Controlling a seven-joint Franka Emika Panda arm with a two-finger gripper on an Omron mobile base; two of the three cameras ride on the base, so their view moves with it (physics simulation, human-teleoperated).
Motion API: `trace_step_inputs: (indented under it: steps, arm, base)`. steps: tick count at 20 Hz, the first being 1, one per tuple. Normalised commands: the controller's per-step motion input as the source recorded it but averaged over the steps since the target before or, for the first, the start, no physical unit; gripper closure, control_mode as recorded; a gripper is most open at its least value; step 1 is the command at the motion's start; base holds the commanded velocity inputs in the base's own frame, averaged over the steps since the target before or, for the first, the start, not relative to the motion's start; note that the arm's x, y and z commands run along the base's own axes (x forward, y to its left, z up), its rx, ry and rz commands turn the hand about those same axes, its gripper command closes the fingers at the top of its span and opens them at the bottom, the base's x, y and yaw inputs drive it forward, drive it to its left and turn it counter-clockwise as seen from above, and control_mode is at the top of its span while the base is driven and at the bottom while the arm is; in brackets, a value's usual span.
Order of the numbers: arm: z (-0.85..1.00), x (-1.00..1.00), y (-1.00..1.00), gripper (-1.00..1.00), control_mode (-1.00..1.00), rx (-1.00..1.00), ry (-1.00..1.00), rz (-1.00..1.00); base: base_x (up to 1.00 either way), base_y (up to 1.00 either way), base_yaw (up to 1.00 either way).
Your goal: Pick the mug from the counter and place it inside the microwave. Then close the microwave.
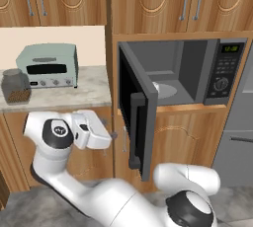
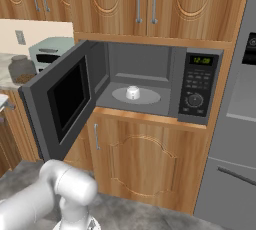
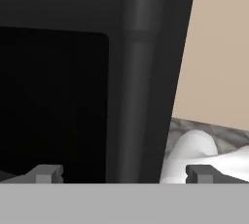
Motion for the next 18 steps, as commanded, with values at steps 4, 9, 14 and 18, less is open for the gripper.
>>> trace_step_inputs:
  steps: [4, 9, 14, 18]
  arm:
    - [0.00, -0.01, -0.47, -1.00, -1.00, 0.00, 0.00, 0.00]
    - [0.00, 0.00, -0.35, -1.00, -1.00, 0.00, 0.02, 0.00]
    - [0.00, -0.02, -0.35, -1.00, -1.00, 0.00, 0.04, 0.00]
    - [0.00, 0.00, -0.34, -1.00, -1.00, 0.00, 0.07, 0.00]
  base:
    - [0.00, 0.00, 0.00]
    - [0.00, 0.00, 0.00]
    - [0.00, 0.00, 0.00]
    - [0.00, 0.00, 0.00]
